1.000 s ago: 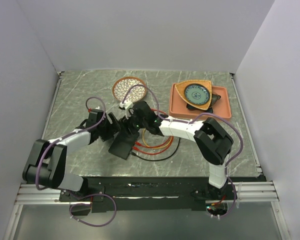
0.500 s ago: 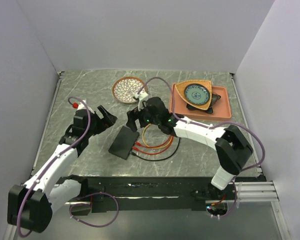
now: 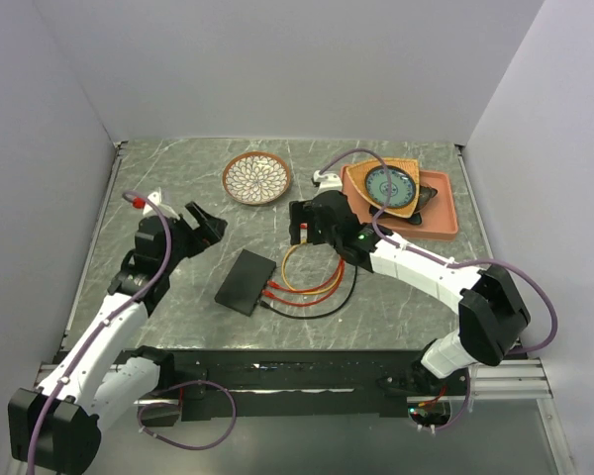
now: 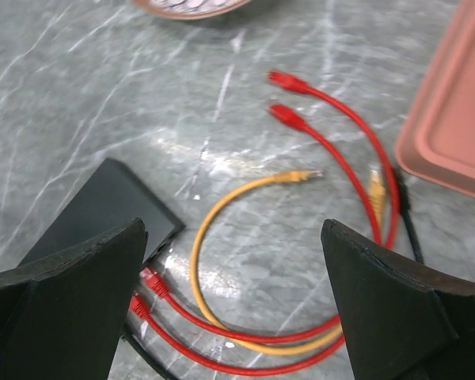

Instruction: Insert the plug into the switch port

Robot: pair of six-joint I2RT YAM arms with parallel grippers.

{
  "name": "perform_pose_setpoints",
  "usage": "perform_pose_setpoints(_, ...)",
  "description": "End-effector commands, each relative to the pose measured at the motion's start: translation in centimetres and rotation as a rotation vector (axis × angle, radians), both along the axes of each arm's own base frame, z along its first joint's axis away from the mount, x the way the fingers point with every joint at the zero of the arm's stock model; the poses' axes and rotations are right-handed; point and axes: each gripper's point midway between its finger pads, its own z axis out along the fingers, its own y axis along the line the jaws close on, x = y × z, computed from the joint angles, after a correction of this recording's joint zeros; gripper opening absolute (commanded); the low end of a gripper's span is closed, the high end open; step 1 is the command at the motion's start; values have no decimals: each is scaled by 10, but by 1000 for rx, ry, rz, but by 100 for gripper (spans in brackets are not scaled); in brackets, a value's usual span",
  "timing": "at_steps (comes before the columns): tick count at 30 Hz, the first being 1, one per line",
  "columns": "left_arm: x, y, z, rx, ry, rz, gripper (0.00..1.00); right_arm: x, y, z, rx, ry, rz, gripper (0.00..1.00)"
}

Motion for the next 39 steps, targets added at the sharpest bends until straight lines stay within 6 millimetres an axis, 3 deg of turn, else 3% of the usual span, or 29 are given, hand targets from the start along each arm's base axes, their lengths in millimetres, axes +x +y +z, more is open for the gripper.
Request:
perform_pose_setpoints(1, 30, 5, 93, -22, -203, 65, 96, 3, -24, 25, 35, -34, -156, 99)
perform_pose_setpoints(3, 40, 1, 121, -44, -241, 61, 96, 2, -24, 29, 42, -24, -162, 99)
perform_pose_setpoints(6, 54, -6, 144, -73, -254, 51, 96, 3, -19, 30, 60, -1, -165, 99)
perform_pose_setpoints(9, 69, -12, 152, -114, -220, 58, 96, 1, -13, 19, 61, 56, -173, 99)
perform_pose_setpoints(14, 79, -26, 122, -178, -123, 35, 96, 3, 4, -12, 74, 159, -174, 93)
perform_pose_setpoints(15, 78, -27, 102, -186, -82, 45, 96, 1, 9, -17, 81, 183, -161, 90)
perform_pose_setpoints(18, 74, -25, 80, -183, -60, 48, 96, 3, 22, -50, 51, 271, -150, 86)
perform_pose_setpoints(20, 75, -19, 72, -159, -49, 79, 96, 5, 29, -57, 54, 300, -150, 87)
perform_pose_setpoints(21, 74, -18, 71, -150, -47, 81, 96, 5, 33, -71, 44, 333, -139, 86)
perform_pose_setpoints(23, 73, -17, 70, -142, -46, 82, 96, 8, 41, -74, 44, 352, -137, 86)
perform_pose_setpoints(24, 72, -18, 70, -141, -47, 76, 96, 8, 42, -89, 20, 382, -140, 86)
perform_pose_setpoints(26, 72, -17, 70, -135, -52, 74, 96, 14, 47, -91, 18, 394, -149, 81)
perform_pose_setpoints(27, 72, -16, 71, -130, -52, 79, 96, 12, 46, -103, -11, 425, -157, 81)
perform_pose_setpoints(29, 73, -14, 71, -124, -49, 88, 96, 19, 46, -102, -28, 423, -181, 76)
perform_pose_setpoints(39, 76, -16, 72, -93, -45, 68, 96, 28, 28, -139, -219, 469, -254, 66)
